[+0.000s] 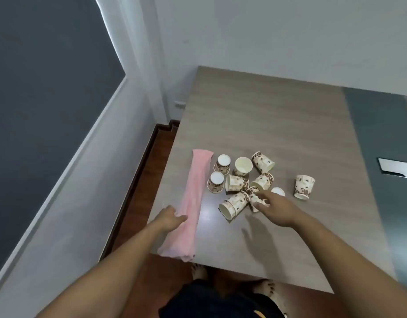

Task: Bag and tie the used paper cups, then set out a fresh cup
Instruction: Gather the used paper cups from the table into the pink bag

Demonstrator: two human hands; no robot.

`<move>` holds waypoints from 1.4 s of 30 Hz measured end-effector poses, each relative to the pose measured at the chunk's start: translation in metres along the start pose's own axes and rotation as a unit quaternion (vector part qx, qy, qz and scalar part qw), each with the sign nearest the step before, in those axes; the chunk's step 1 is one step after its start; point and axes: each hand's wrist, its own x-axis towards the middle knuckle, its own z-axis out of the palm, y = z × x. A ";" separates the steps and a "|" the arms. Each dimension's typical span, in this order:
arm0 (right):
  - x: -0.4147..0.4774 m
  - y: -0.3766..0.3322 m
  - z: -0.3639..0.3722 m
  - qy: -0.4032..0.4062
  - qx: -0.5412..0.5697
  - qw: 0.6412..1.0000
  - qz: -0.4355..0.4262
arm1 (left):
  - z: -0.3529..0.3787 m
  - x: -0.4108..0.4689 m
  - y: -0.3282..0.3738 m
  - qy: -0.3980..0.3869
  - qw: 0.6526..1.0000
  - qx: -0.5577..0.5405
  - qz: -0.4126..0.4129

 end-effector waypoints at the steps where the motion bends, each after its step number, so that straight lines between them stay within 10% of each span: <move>1: 0.000 0.003 0.004 -0.001 0.014 1.000 0.003 | 0.009 0.001 -0.008 0.008 1.000 -0.003 -0.009; 10: -0.008 0.000 0.034 -0.028 0.070 0.997 0.008 | 0.066 -0.008 -0.043 0.037 0.995 -0.061 -0.071; 25: -0.019 -0.076 0.096 0.008 0.088 0.986 -0.142 | 0.003 -0.089 0.057 -0.043 0.898 -0.426 0.098; 32: -0.011 -0.088 0.075 0.013 0.298 0.953 -0.048 | 0.001 -0.100 0.057 0.015 0.926 -0.319 0.203; 37: -0.014 -0.097 0.065 -0.058 0.492 0.868 -0.025 | 0.012 -0.098 0.054 0.032 0.948 -0.211 0.237; 42: -0.011 -0.100 0.049 -0.054 0.489 0.870 -0.018 | 0.008 -0.084 0.059 0.142 0.952 -0.166 0.217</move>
